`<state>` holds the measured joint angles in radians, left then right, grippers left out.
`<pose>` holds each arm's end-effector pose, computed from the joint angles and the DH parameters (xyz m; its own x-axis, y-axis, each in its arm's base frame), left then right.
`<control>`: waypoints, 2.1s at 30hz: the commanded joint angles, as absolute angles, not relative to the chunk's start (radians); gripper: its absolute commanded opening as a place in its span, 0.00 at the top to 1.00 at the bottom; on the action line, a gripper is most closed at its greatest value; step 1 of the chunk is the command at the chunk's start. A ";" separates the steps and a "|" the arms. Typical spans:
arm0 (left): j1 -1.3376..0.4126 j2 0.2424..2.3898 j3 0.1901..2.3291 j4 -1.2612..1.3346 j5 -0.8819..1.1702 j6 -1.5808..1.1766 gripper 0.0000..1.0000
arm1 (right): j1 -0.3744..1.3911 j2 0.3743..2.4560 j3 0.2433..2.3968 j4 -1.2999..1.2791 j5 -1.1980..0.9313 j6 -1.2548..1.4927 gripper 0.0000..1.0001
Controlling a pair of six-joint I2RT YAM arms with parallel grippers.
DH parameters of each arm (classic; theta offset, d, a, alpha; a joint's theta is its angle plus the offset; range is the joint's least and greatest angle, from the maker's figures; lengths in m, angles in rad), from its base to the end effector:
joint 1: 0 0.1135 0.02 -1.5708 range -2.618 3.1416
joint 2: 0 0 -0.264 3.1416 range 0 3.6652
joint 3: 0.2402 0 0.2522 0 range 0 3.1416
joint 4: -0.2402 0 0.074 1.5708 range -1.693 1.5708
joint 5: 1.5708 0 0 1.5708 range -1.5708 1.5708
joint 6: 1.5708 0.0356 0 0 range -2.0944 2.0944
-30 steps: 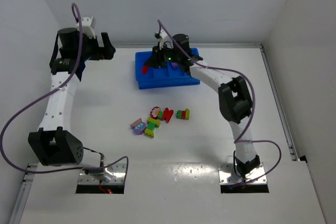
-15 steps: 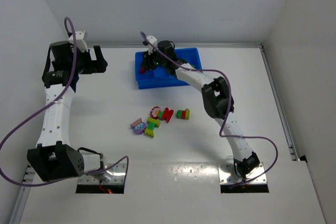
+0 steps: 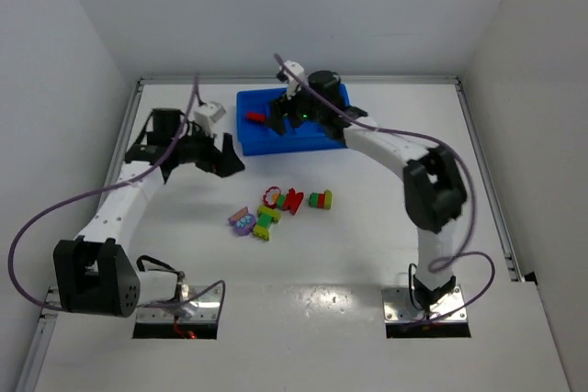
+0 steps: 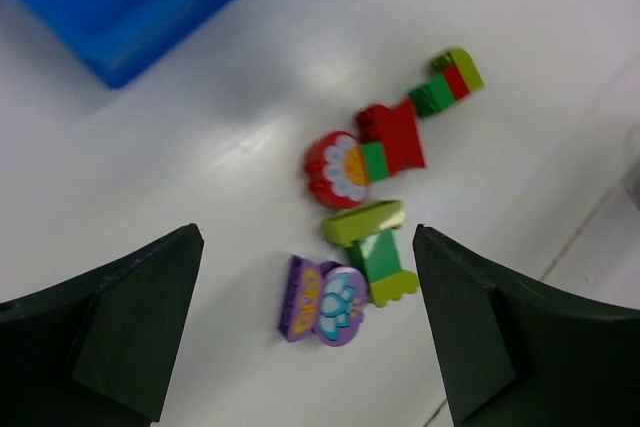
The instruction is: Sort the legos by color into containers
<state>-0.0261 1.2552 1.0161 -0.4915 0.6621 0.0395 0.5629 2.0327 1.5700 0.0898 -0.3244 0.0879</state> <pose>0.2656 -0.0288 0.2966 -0.6477 0.0481 -0.7604 0.5043 0.7752 -0.3805 0.4032 0.2679 0.2549 -0.3734 -0.1372 -0.9175 -0.7269 0.6578 0.1974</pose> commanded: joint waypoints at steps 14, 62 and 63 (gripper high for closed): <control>-0.603 1.607 1.069 -0.195 0.476 0.311 0.22 | 0.224 1.187 1.022 -0.319 -0.190 -0.202 0.28; -0.741 1.510 1.121 -0.113 0.382 0.167 0.88 | 0.067 1.325 0.807 0.041 -0.988 0.630 0.28; -0.750 1.496 1.121 -0.114 0.382 0.147 0.88 | 0.067 1.342 0.807 0.090 -1.033 0.732 0.27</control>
<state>-0.7509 1.5639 1.1236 -0.1501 0.3668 0.2314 0.0731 1.3117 0.8097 -0.1493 -0.8047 0.4351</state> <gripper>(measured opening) 0.426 0.724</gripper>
